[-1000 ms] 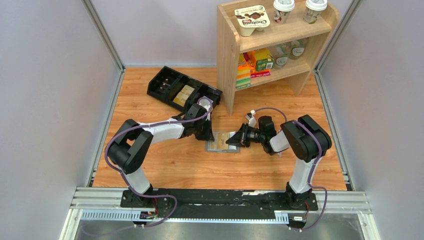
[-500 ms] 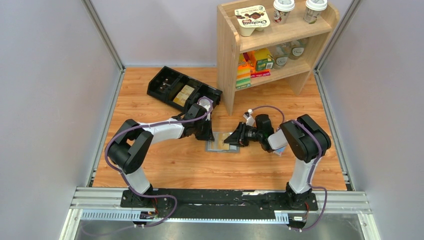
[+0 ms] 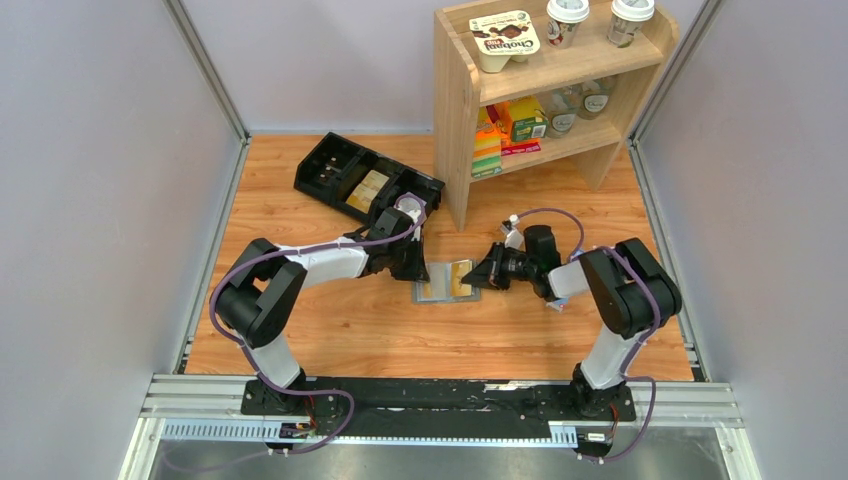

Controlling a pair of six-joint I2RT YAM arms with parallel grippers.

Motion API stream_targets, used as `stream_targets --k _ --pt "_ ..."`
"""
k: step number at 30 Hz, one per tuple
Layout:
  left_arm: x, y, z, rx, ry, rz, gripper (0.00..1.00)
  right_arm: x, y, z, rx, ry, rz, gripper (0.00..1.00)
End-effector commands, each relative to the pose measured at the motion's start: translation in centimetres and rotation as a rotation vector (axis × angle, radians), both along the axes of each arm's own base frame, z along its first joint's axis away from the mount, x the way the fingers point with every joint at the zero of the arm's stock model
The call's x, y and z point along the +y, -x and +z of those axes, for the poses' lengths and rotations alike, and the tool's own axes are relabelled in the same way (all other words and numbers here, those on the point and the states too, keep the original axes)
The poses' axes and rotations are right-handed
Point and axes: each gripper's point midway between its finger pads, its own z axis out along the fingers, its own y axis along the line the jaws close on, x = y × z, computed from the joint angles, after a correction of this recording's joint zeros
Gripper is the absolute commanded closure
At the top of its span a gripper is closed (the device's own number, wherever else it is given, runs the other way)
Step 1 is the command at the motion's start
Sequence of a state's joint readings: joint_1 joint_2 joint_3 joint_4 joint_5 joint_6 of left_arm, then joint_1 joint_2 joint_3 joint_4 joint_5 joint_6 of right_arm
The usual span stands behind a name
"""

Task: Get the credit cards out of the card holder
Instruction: Remove the credit card from the card holder, then place the credit card in the storage box.

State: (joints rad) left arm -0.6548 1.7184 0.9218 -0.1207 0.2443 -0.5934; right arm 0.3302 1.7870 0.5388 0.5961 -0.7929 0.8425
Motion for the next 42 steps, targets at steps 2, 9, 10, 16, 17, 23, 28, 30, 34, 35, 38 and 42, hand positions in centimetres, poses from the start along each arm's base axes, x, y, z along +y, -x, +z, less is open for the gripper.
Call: stream_targets --k 2,9,10,16,17,23,28,30,34,35,38,42 --pt "2.9 1.8 -3.5 0.044 -0.142 0.0 0.94 -2.3 0.6 -0.4 -0.033 0.138 -0.003 1.0" --pt "1.9 0.6 -0.1 -0.074 -0.061 -0.017 0.79 -3.5 0.5 4.0 -0.149 0.216 -0.007 1.0" --pt "1.7 0.1 1.4 -0.12 -0.036 -0.015 0.75 -3.5 0.5 5.1 -0.181 0.226 -0.002 1.0" --pt "1.6 -1.8 9.3 -0.353 0.044 -0.037 0.42 -3.7 1.1 10.8 -0.337 0.298 0.068 1.0" --pt "1.6 -2.0 10.4 -0.387 0.049 -0.054 0.37 -3.5 1.0 11.7 -0.364 0.296 0.078 1.0" --pt "1.9 -1.2 17.8 -0.595 0.165 -0.206 0.28 -1.8 2.9 16.8 -0.535 0.277 0.212 1.0" --pt "1.1 1.6 21.7 -0.725 0.232 -0.466 0.25 0.0 5.1 19.5 -0.681 0.27 0.357 1.0" --pt "0.7 3.1 22.8 -0.751 0.27 -0.568 0.25 0.6 5.9 20.0 -0.728 0.275 0.41 1.0" --pt "0.3 6.4 24.4 -0.836 0.347 -0.788 0.26 1.9 7.6 21.3 -0.849 0.273 0.518 0.99" --pt "0.4 7.0 24.8 -0.846 0.366 -0.812 0.27 2.1 8.1 21.4 -0.867 0.273 0.543 0.98" --pt "0.5 7.9 25.6 -0.907 0.384 -0.863 0.27 2.5 8.8 22.1 -0.914 0.269 0.577 0.98" --pt "0.1 8.7 26.1 -0.896 0.442 -0.899 0.28 3.0 9.6 23.1 -0.952 0.232 0.609 0.97"
